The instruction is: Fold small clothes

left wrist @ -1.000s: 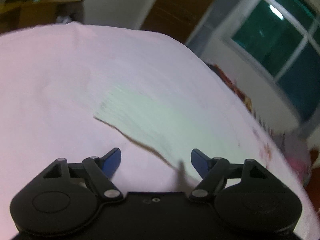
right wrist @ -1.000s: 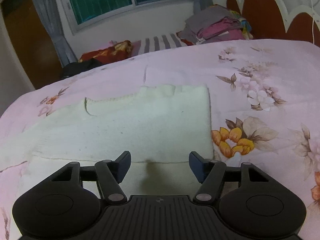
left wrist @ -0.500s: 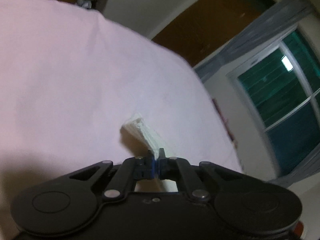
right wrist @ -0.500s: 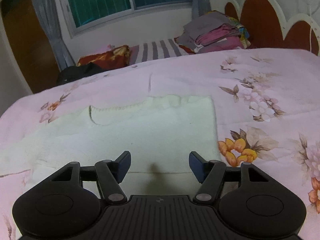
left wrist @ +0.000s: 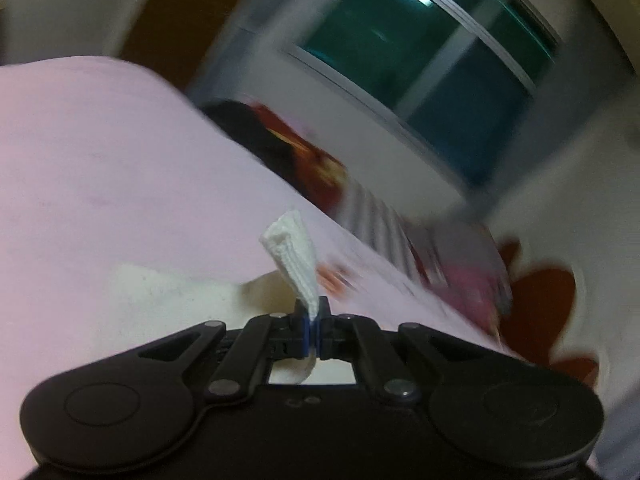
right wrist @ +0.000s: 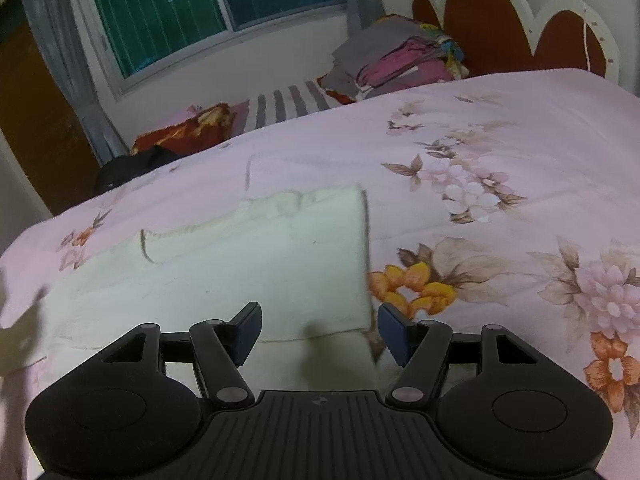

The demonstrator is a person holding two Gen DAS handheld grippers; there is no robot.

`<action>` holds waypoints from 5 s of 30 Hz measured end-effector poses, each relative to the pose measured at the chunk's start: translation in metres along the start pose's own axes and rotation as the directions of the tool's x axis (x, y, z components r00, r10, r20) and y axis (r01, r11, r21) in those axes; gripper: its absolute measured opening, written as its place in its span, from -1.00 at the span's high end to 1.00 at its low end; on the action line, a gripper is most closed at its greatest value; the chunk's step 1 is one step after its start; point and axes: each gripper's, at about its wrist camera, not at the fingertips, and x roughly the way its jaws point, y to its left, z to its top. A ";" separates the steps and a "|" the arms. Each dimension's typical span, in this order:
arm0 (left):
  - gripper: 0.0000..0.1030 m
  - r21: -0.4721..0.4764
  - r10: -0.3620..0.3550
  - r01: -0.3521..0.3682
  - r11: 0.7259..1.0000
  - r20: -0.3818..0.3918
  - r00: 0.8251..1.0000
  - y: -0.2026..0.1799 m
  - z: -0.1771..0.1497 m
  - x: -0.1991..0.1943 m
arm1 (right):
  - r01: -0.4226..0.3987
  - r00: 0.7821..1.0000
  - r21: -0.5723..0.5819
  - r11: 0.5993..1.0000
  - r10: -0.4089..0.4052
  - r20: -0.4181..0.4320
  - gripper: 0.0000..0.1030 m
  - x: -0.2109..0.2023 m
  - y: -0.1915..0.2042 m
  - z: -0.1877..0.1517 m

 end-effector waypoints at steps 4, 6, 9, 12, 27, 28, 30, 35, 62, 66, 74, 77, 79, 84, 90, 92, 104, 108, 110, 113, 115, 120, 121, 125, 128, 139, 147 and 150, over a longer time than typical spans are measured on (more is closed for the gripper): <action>0.95 0.179 -0.082 0.105 0.978 -0.134 0.988 -0.080 -0.038 0.041 | -0.006 1.000 0.017 1.000 0.006 0.010 -0.26 -0.007 -0.016 0.002; 0.95 0.280 -0.086 0.141 0.949 -0.200 0.976 -0.124 -0.063 0.062 | -0.009 1.000 0.035 0.999 0.008 0.013 -0.26 -0.011 -0.025 0.003; 0.95 0.392 -0.082 0.187 0.901 -0.270 0.959 -0.159 -0.109 0.062 | -0.012 1.000 0.059 0.998 0.011 0.022 -0.26 -0.020 -0.041 0.005; 0.95 0.448 -0.060 0.212 0.868 -0.330 0.942 -0.190 -0.143 0.073 | -0.005 1.000 0.078 0.997 0.003 0.031 -0.26 -0.029 -0.058 0.006; -0.34 0.413 -0.017 0.148 0.899 -0.305 0.952 -0.183 -0.151 0.028 | -0.144 0.989 0.207 0.968 0.142 0.025 -0.26 -0.039 -0.096 0.021; -0.34 0.400 0.007 0.108 0.910 -0.276 0.961 -0.168 -0.143 0.018 | -0.176 0.984 0.214 0.961 0.176 0.020 -0.26 -0.032 -0.088 0.024; -0.34 0.400 0.106 -0.017 0.916 -0.202 0.974 -0.127 -0.124 -0.007 | -0.227 0.973 0.204 0.952 0.229 0.013 -0.26 -0.016 -0.069 0.027; -0.34 0.355 0.325 -0.253 0.900 -0.160 0.932 -0.035 -0.098 -0.046 | -0.293 0.952 0.158 0.943 0.303 -0.045 -0.26 0.028 -0.015 0.027; -0.35 0.462 0.242 -0.112 0.880 -0.232 0.942 -0.010 -0.088 0.007 | -0.122 0.993 0.028 0.992 0.122 0.007 0.91 0.048 0.034 0.032; -0.33 0.460 0.239 -0.109 0.881 -0.234 0.943 -0.009 -0.088 0.007 | -0.083 0.996 -0.002 0.997 0.083 -0.035 0.91 0.049 0.013 0.029; -0.29 0.451 0.244 -0.115 0.885 -0.238 0.940 -0.009 -0.085 0.009 | -0.068 0.997 0.036 0.997 0.069 -0.031 0.91 0.046 0.002 0.025; -0.28 0.452 0.244 -0.114 0.885 -0.240 0.940 -0.009 -0.085 0.009 | -0.071 0.997 0.040 0.997 0.071 -0.008 0.91 0.040 0.000 0.027; -0.29 0.455 0.245 -0.114 0.883 -0.239 0.939 -0.010 -0.086 0.010 | -0.068 0.998 0.040 0.997 0.068 -0.009 0.91 0.039 -0.001 0.028; -0.29 0.460 0.246 -0.113 0.881 -0.240 0.939 -0.010 -0.087 0.010 | -0.051 0.998 0.042 0.998 0.053 -0.039 0.91 0.046 -0.008 0.022; -0.34 0.474 0.251 -0.104 0.874 -0.258 0.933 -0.012 -0.085 0.013 | -0.030 0.996 0.034 0.999 0.032 -0.077 0.91 0.055 -0.010 0.010; -0.34 0.492 0.254 -0.088 0.866 -0.280 0.926 -0.014 -0.083 0.013 | -0.029 0.996 0.040 0.999 0.032 -0.080 0.90 0.055 -0.012 0.009; -0.21 0.461 0.054 0.096 0.882 -0.302 0.952 -0.055 -0.099 0.020 | -0.045 0.997 -0.104 0.994 0.038 -0.067 0.27 0.049 0.023 0.007; -0.42 0.478 0.063 0.105 0.872 -0.321 0.945 -0.055 -0.097 0.018 | -0.021 0.993 -0.113 0.993 0.007 -0.122 0.30 0.056 0.012 0.004; -0.62 0.479 0.031 0.115 0.870 -0.286 0.958 -0.062 -0.088 0.018 | -0.020 0.998 -0.120 0.993 0.012 -0.066 0.30 0.049 0.014 0.011; -0.63 0.503 0.025 0.118 0.856 -0.268 0.963 -0.076 -0.075 0.042 | -0.036 0.998 -0.093 0.995 0.032 -0.049 0.30 0.067 0.020 0.028; -0.60 0.526 0.044 0.106 0.844 -0.265 0.963 -0.081 -0.068 0.066 | -0.034 0.999 -0.119 0.992 0.029 -0.039 0.30 0.083 0.028 0.036; -0.58 0.550 0.147 0.058 0.833 -0.321 0.936 -0.069 -0.063 0.110 | 0.065 0.995 -0.139 0.988 -0.074 -0.061 0.30 0.117 0.018 0.047; -0.58 0.546 0.131 0.069 0.835 -0.319 0.939 -0.066 -0.064 0.109 | 0.077 0.994 -0.126 0.989 -0.085 -0.066 0.30 0.121 0.010 0.048; -0.56 0.582 0.155 0.044 0.812 -0.287 0.945 -0.070 -0.067 0.098 | 0.070 0.996 -0.122 0.990 -0.077 -0.054 0.29 0.113 0.009 0.051; -0.56 0.598 0.143 0.037 0.801 -0.250 0.958 -0.085 -0.069 0.084 | 0.028 1.000 -0.110 0.994 -0.028 0.003 0.27 0.095 0.027 0.049; -0.59 0.624 0.107 0.073 0.778 -0.246 0.963 -0.134 -0.094 0.081 | -0.128 0.991 -0.249 0.960 0.114 -0.071 -0.13 0.111 0.114 0.020; -0.58 0.637 0.126 0.069 0.767 -0.255 0.959 -0.131 -0.103 0.085 | -0.089 0.994 -0.239 0.967 0.070 -0.084 -0.12 0.115 0.103 0.018; -0.58 0.651 0.161 0.041 0.758 -0.247 0.956 -0.116 -0.102 0.081 | -0.025 0.998 -0.218 0.976 0.010 -0.070 -0.12 0.111 0.082 0.021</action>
